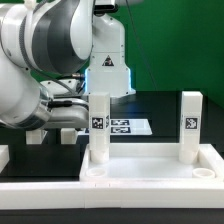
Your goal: Assemble desk
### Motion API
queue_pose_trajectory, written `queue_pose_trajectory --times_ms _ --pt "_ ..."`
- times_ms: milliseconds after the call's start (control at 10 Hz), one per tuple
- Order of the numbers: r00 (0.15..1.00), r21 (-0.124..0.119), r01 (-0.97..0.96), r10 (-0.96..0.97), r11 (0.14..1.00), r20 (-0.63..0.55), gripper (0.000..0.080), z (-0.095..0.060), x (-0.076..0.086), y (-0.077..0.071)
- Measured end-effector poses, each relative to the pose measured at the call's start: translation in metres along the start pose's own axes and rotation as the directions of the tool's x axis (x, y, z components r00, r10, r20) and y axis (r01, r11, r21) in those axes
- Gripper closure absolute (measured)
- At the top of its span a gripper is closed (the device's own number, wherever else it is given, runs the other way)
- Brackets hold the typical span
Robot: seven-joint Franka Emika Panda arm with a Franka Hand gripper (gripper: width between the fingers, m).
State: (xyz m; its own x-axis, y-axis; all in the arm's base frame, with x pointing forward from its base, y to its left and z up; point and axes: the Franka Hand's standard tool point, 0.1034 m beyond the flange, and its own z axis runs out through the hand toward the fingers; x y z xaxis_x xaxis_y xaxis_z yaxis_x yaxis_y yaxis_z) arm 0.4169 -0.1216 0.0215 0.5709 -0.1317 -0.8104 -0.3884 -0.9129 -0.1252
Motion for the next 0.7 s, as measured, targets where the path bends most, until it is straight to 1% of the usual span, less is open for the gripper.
queue_pose_trajectory --times_ms 100,200,300,400,500,600,700 --pt "1.000 0.000 0.000 0.000 1.000 0.002 0.0151 0.0002 -0.0002 0.0003" --pt "1.000 0.001 0.000 0.000 1.000 0.002 0.0278 0.0002 -0.0001 0.0005" --pt "1.000 0.001 0.000 0.000 1.000 0.002 0.0278 0.0002 -0.0001 0.0006" --pt "1.000 0.001 0.001 -0.001 1.000 0.001 0.0416 0.0002 -0.0001 0.0005" --pt "1.000 0.004 0.003 -0.003 1.000 0.011 0.0521 0.0002 -0.0026 -0.0002" --pt "1.000 0.006 0.002 -0.002 1.000 0.016 0.0521 -0.0004 -0.0042 0.0002" --pt "1.000 0.006 0.001 -0.001 1.000 0.016 0.0686 -0.0002 -0.0042 0.0003"
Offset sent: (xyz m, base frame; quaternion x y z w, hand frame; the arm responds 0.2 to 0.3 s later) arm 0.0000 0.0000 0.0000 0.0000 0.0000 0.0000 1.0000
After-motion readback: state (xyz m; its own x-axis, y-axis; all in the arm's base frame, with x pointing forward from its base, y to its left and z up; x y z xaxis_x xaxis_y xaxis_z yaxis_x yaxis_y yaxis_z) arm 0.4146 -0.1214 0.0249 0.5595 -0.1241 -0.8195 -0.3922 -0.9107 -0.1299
